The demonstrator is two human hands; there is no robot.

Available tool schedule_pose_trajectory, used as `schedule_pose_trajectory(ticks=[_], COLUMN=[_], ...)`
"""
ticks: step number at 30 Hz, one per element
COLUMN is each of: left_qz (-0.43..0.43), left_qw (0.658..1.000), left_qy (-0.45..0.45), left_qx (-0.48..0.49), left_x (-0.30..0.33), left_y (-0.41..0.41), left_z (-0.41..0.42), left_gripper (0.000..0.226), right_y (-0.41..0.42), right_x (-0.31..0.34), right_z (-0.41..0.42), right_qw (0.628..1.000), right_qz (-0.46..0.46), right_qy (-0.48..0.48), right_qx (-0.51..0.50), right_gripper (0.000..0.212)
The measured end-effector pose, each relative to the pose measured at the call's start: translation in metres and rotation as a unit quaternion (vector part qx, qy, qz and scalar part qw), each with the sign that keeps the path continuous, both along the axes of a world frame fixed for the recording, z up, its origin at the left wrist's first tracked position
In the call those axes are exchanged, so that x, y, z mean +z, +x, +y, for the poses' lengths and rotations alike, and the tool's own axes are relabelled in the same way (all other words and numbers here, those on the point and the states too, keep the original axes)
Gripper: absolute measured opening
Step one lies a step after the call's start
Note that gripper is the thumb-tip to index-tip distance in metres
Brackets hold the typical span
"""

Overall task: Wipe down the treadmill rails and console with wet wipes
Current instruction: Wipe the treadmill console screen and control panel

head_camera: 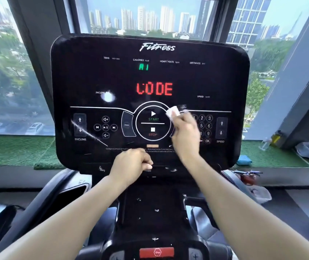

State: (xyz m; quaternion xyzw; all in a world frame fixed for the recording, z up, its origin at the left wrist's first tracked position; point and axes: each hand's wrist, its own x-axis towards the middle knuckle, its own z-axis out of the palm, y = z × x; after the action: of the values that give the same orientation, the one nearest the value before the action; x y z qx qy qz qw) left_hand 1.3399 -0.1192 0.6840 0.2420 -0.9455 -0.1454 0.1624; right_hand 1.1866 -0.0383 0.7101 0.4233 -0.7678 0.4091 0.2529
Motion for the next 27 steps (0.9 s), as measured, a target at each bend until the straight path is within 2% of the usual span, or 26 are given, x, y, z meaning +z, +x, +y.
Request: schedule_pose_trajectory(ticks=[3, 6, 8, 10, 12, 14, 16, 20, 23, 25, 27], left_qz=[0.001, -0.019, -0.026, -0.002, 0.007, 0.002, -0.001, 0.011, 0.007, 0.003, 0.003], left_qw=[1.0, 0.999, 0.999, 1.0, 1.0, 1.0, 0.999, 0.999, 1.0, 1.0, 1.0], left_qy=[-0.008, -0.012, -0.01, 0.01, 0.026, 0.028, 0.036, 0.034, 0.018, 0.014, 0.012], left_qx=[-0.009, -0.035, -0.034, -0.019, 0.003, 0.012, 0.016, 0.026, 0.022, 0.021, 0.02], left_x=[0.003, 0.005, 0.004, 0.0, -0.001, -0.001, -0.001, -0.001, 0.001, 0.002, 0.002], left_y=[0.001, 0.009, 0.019, 0.027, 0.029, 0.026, 0.024, 0.026, 0.028, 0.028, 0.028], left_z=[0.002, -0.004, -0.012, -0.02, -0.022, -0.023, -0.023, -0.02, -0.016, -0.017, -0.017], left_gripper=[0.016, 0.02, 0.02, 0.018, 0.016, 0.014, 0.013, 0.014, 0.016, 0.017, 0.017], right_y=[0.022, 0.006, -0.014, -0.028, -0.021, -0.004, 0.014, 0.04, 0.037, 0.017, -0.008], right_x=[-0.009, -0.007, 0.002, 0.013, 0.02, 0.023, 0.019, 0.007, -0.008, -0.018, -0.023], right_z=[-0.005, 0.014, 0.028, 0.029, 0.013, -0.01, -0.029, -0.034, -0.008, 0.019, 0.05], right_qw=[0.99, 0.98, 0.994, 0.999, 0.996, 0.998, 1.0, 0.983, 0.964, 0.971, 0.989], right_qz=[0.068, 0.111, 0.045, -0.03, -0.053, -0.045, -0.004, 0.087, 0.142, 0.138, 0.077], right_qy=[0.089, 0.136, 0.095, 0.011, -0.031, -0.035, -0.004, 0.129, 0.187, 0.177, 0.126], right_qx=[0.082, 0.095, 0.036, -0.03, -0.06, -0.041, 0.004, 0.099, 0.126, 0.083, -0.008], right_gripper=[0.063, 0.061, 0.056, 0.052, 0.052, 0.054, 0.059, 0.064, 0.055, 0.056, 0.055])
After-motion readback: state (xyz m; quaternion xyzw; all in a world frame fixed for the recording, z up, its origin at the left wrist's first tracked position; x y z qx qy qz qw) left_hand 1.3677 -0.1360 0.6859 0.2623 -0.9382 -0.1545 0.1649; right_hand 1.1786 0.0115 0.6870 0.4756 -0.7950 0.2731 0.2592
